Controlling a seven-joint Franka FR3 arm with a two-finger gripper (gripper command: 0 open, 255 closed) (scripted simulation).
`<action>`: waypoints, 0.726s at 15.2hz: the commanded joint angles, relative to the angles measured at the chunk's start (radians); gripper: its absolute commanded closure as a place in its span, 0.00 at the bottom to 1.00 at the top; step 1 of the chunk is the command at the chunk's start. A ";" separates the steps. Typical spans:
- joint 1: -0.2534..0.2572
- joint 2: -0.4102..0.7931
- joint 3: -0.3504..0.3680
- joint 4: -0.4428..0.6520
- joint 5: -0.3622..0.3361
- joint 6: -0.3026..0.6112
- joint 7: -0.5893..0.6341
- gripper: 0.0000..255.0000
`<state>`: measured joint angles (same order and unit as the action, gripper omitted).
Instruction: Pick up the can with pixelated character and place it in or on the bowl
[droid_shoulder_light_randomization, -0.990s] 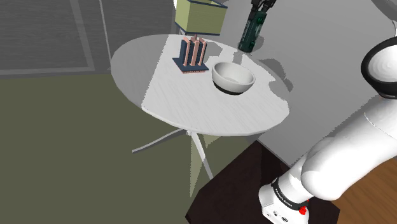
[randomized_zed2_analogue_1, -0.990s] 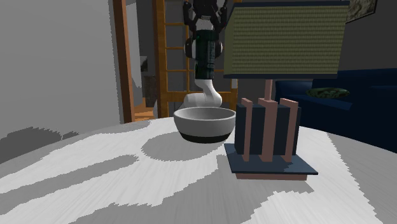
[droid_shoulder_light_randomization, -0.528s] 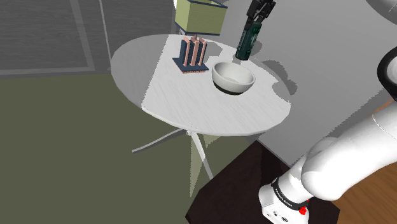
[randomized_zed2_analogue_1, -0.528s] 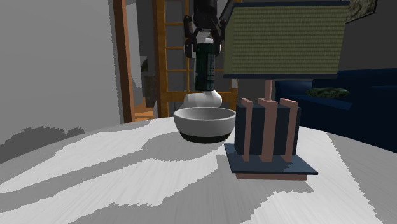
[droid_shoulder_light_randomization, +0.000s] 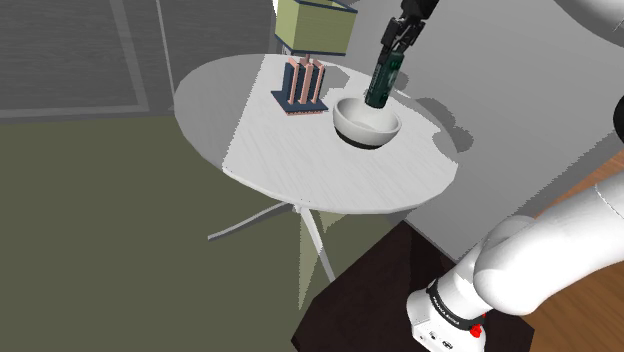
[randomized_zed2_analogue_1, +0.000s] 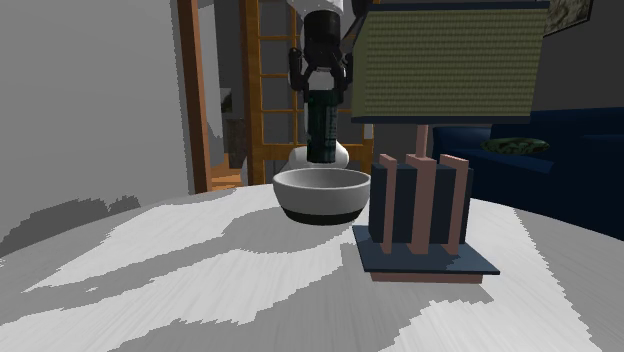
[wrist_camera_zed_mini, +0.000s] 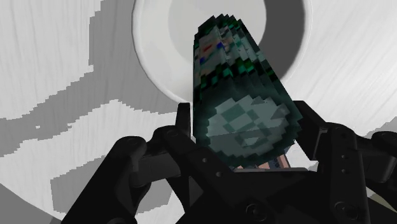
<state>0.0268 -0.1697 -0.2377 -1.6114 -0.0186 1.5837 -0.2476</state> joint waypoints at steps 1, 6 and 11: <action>0.000 -0.009 0.000 -0.038 -0.002 0.030 0.001 1.00; -0.001 -0.032 0.002 -0.125 -0.007 0.096 0.004 1.00; -0.001 -0.031 0.002 -0.125 -0.007 0.096 0.004 1.00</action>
<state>0.0259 -0.2005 -0.2357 -1.7363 -0.0258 1.6788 -0.2437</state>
